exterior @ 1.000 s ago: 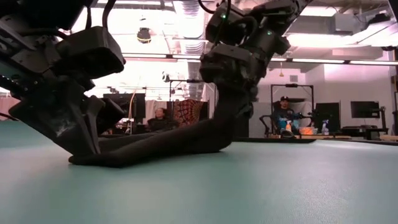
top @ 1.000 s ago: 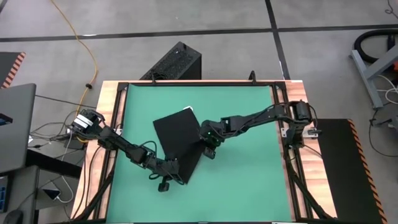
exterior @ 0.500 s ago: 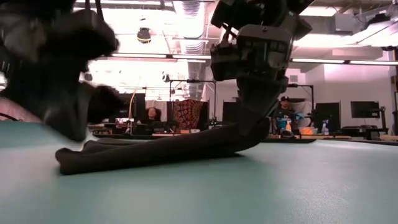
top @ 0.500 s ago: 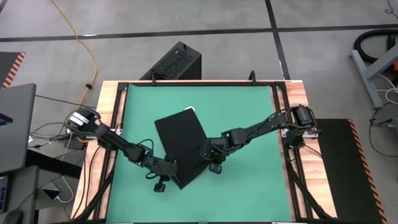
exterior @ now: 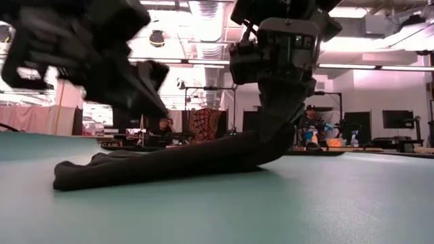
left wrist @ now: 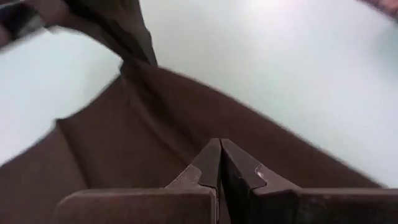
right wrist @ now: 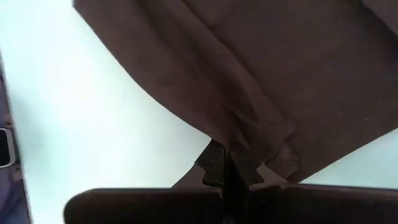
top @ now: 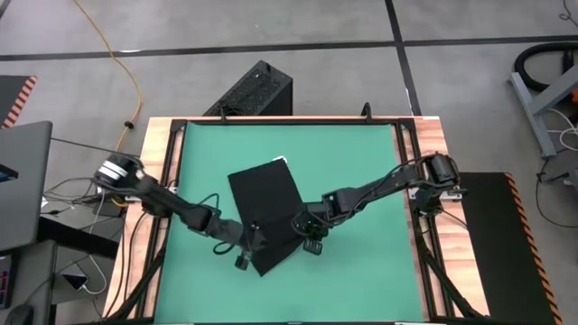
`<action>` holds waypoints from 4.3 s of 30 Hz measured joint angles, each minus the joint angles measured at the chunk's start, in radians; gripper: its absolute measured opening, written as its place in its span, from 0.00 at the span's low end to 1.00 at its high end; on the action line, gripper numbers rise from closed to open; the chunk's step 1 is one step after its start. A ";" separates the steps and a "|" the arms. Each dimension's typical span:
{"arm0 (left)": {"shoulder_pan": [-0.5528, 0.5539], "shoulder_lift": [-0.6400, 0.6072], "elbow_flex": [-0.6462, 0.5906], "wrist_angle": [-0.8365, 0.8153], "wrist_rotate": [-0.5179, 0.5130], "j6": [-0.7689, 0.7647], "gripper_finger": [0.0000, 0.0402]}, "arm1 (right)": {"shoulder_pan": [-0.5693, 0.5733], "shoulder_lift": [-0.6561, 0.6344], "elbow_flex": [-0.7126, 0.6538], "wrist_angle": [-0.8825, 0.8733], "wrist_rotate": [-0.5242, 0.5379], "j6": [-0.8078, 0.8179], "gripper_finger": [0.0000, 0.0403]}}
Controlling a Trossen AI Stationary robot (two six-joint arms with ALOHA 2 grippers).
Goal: Roll towel into tight, uniform cylinder
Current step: Roll the black towel
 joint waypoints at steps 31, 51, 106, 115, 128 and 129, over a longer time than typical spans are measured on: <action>0.124 0.155 0.000 0.047 0.297 -0.114 0.00 | -0.195 -0.007 0.000 0.019 -0.080 -0.110 0.04; 0.121 0.051 -0.001 -0.051 0.356 -0.283 0.00 | -0.220 0.121 0.003 0.093 -0.033 -0.136 0.04; -0.154 0.397 0.989 -1.330 -0.186 -0.041 0.00 | -0.191 0.126 0.000 0.118 0.023 -0.163 0.04; -0.146 0.397 0.981 -1.437 -0.309 -0.095 0.00 | -0.191 0.126 0.000 0.119 0.022 -0.164 0.04; -0.149 0.394 0.765 -1.242 -0.366 -0.178 0.00 | -0.191 0.126 0.000 0.119 0.022 -0.153 0.04; -0.151 0.390 0.758 -1.245 -0.386 -0.184 0.00 | -0.190 0.126 0.000 0.119 0.022 -0.153 0.04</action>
